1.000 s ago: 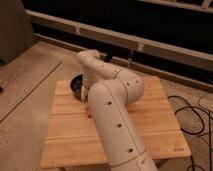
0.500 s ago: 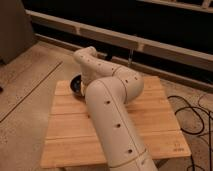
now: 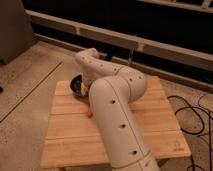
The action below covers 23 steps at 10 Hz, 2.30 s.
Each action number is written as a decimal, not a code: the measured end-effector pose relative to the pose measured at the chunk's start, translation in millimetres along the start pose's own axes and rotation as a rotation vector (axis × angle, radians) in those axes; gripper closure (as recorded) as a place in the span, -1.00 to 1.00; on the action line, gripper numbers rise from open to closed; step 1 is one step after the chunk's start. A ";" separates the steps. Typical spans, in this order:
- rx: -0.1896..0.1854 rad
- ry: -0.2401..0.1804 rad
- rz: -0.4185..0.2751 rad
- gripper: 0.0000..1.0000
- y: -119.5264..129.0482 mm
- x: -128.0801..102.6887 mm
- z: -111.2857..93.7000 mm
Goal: Push the ceramic bowl across the table
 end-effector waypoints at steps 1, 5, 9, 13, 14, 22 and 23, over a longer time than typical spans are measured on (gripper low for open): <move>0.000 0.000 0.001 -0.30 -0.6 0.2 0.0; -0.001 0.038 0.007 -0.30 0.3 8.3 6.2; -0.012 0.136 0.024 -0.30 -7.1 12.3 24.1; 0.121 0.027 -0.023 -0.30 -63.7 -42.5 24.4; 0.158 -0.044 -0.054 -0.30 -74.2 -64.3 19.8; 0.200 -0.346 -0.154 -0.30 -90.9 -138.4 -13.8; 0.200 -0.346 -0.153 -0.30 -91.1 -138.3 -13.9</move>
